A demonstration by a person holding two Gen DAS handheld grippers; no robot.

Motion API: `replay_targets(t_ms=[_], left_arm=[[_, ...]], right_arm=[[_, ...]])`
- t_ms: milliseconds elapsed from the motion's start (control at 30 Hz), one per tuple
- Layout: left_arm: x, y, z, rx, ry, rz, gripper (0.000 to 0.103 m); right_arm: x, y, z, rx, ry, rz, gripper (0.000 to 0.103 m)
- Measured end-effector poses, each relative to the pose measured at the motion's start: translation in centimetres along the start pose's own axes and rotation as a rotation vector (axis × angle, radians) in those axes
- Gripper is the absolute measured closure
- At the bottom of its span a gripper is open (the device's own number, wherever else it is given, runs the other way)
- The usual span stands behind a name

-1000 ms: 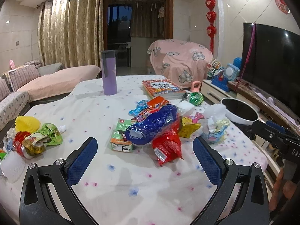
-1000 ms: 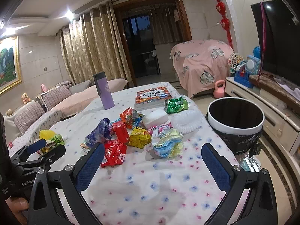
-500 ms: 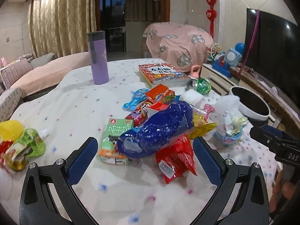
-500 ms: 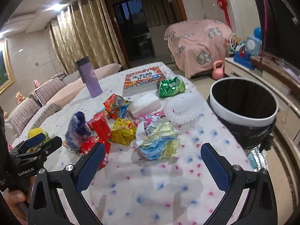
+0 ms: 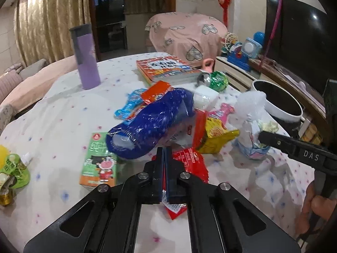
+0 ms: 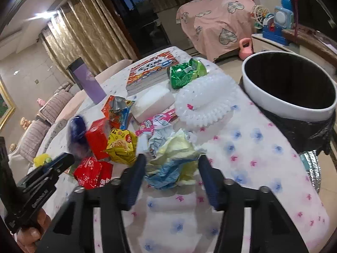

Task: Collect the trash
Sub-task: 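Grasp the red wrapper with the left tool while the right tool grasps crumpled paper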

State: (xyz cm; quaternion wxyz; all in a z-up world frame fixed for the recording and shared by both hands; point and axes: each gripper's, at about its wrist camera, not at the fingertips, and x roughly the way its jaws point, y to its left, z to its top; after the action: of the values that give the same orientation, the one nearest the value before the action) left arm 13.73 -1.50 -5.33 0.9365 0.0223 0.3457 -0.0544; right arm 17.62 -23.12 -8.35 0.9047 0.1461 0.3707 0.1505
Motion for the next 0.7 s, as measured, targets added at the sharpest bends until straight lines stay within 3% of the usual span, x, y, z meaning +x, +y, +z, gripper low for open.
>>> replay_targets(t_ms=[100,200,400,467,533,700], left_arm=[[-0.6,-0.2,0.1,0.002,-0.016,-0.007,0.102],[-1.6,-0.2,0.6,-0.003,-0.046,-0.019,0.102],[-2.4,-0.3,1.6,0.012,-0.054,-0.04,0.101],[-1.6,-0.3,1.7,0.023,-0.022,-0.025,0.081],[-1.1,-0.1,1.9,0.041,-0.019,-0.021,0.024],[-1.4,0.4,1.7,0.071,-0.005,-0.085,0.023]], right_arm=[[-0.8,0.4,-0.1,-0.032,-0.018,0.002,0.075],[-1.5,0.6,-0.1,-0.04,-0.026,0.015,0.08],[-3.5,0.0,0.3,-0.029,-0.066,0.029,0.082],[-3.9,-0.2,0.4,-0.026,-0.073,0.03,0.082],[-4.2,-0.3,0.4,-0.021,-0.073,0.034,0.082],[-4.3,-0.3,0.1,-0.005,-0.062,0.034,0.081]])
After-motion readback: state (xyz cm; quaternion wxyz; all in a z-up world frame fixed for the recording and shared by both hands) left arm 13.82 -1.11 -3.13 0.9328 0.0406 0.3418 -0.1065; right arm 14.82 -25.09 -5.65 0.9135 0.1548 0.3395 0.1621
